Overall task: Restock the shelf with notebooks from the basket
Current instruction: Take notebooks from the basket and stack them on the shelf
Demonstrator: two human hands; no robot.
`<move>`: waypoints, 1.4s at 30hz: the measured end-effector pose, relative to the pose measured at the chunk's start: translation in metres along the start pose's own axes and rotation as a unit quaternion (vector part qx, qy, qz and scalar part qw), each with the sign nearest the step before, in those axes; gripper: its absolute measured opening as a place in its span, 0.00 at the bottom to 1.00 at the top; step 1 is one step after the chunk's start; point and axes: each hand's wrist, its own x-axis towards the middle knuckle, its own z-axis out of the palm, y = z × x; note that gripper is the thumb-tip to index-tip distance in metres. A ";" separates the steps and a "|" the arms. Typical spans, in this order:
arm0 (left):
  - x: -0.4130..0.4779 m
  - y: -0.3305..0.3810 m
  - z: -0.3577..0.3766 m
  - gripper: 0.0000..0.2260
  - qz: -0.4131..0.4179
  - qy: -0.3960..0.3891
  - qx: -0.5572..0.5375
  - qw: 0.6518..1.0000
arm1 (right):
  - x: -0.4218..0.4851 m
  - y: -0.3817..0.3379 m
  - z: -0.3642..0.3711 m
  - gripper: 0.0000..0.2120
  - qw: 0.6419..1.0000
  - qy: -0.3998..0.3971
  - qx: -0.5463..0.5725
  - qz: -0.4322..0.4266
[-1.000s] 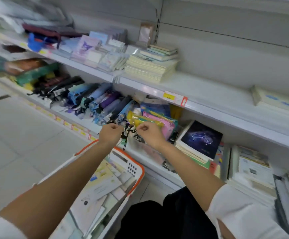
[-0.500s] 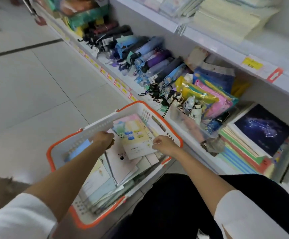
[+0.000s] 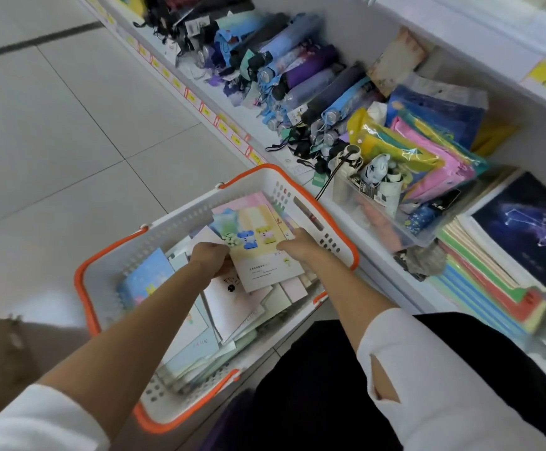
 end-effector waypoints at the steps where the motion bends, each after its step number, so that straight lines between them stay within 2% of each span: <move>1: 0.000 0.001 0.000 0.07 0.003 -0.001 0.003 1.000 | 0.004 0.001 0.001 0.35 1.000 0.000 0.000 0.009; 4: -0.001 0.004 0.002 0.06 0.007 -0.005 0.004 1.000 | 0.013 0.011 0.004 0.33 0.999 -0.012 0.015 0.049; 6: -0.002 0.005 0.005 0.07 0.002 -0.016 0.000 1.000 | 0.015 0.020 0.005 0.26 0.998 0.008 0.005 0.057; 8: -0.002 0.006 0.010 0.10 -0.008 -0.028 -0.010 1.000 | 0.015 0.025 0.005 0.19 0.998 0.051 0.003 0.031; 11: -0.002 0.006 0.016 0.15 -0.009 -0.033 -0.022 0.999 | 0.009 0.017 0.004 0.24 0.996 0.062 0.070 -0.011; 14: -0.003 0.006 0.020 0.15 -0.002 -0.035 -0.015 0.999 | 0.001 0.009 0.001 0.25 0.994 0.036 0.102 -0.018; 19: -0.011 0.010 0.020 0.06 -0.015 -0.033 -0.035 0.999 | -0.020 0.000 -0.007 0.17 0.992 0.063 0.046 -0.098; 23: -0.021 0.016 0.026 0.03 -0.014 -0.041 -0.038 0.998 | -0.043 -0.007 -0.015 0.14 0.982 0.106 0.024 -0.155; 26: -0.033 0.024 0.035 0.08 -0.005 -0.057 -0.037 0.998 | -0.060 -0.010 -0.028 0.16 0.970 0.152 0.011 -0.190; 30: -0.054 0.039 0.047 0.12 0.035 -0.084 -0.055 0.994 | -0.084 -0.020 -0.052 0.14 0.946 0.199 0.116 -0.227; 32: -0.066 0.048 0.053 0.11 0.058 -0.136 -0.098 0.984 | -0.097 -0.023 -0.063 0.13 0.935 0.206 0.169 -0.235; 34: -0.081 0.059 0.061 0.16 0.091 -0.173 -0.117 0.974 | -0.110 -0.022 -0.071 0.13 0.925 0.206 0.206 -0.245; 36: -0.096 0.072 0.071 0.21 0.148 -0.155 -0.072 0.974 | -0.124 -0.019 -0.079 0.13 0.915 0.217 0.219 -0.261; 39: -0.117 0.089 0.084 0.23 0.222 -0.102 -0.012 0.970 | -0.144 -0.015 -0.093 0.16 0.900 0.245 0.231 -0.276; 42: -0.132 0.100 0.093 0.26 0.216 -0.114 -0.002 0.970 | -0.166 -0.015 -0.104 0.16 0.882 0.269 0.232 -0.308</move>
